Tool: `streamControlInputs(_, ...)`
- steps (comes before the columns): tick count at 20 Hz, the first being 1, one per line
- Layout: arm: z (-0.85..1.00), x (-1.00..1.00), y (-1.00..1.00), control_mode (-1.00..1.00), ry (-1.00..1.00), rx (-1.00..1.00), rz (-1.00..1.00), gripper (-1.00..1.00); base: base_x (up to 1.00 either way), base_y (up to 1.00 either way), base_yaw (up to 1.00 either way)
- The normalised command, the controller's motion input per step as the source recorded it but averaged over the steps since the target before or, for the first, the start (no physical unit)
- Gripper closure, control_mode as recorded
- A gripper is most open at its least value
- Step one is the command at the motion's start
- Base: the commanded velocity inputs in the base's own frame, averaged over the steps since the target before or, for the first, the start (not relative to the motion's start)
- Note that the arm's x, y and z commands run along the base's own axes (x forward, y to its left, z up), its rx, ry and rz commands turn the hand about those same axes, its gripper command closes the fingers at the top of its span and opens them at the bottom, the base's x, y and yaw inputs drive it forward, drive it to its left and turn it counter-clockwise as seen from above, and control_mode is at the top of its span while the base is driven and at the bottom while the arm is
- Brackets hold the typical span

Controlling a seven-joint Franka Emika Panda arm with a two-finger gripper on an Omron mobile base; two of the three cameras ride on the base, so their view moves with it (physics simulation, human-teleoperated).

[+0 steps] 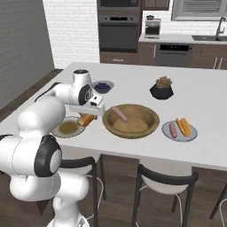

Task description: Place one bun and one sausage from the bowl on each plate.

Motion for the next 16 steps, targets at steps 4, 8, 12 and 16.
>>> streamControlInputs(4, 0.0, 0.0, 0.0, 1.0, 0.0, 0.0, 0.0, 1.0, 0.23, -0.01, 0.0)
streamControlInputs(8, 0.0, 0.0, 0.0, 1.0, 0.0, 0.0, 0.0, 1.0, 0.44, 0.0, 0.0)
streamControlInputs(12, 0.0, 0.0, 0.0, 1.0, 0.0, 0.0, 0.0, 1.0, 0.48, 0.0, 0.0)
streamControlInputs(16, 0.0, 0.0, 0.0, 1.0, 0.0, 0.0, 0.0, 1.0, 0.49, 0.0, 0.0)
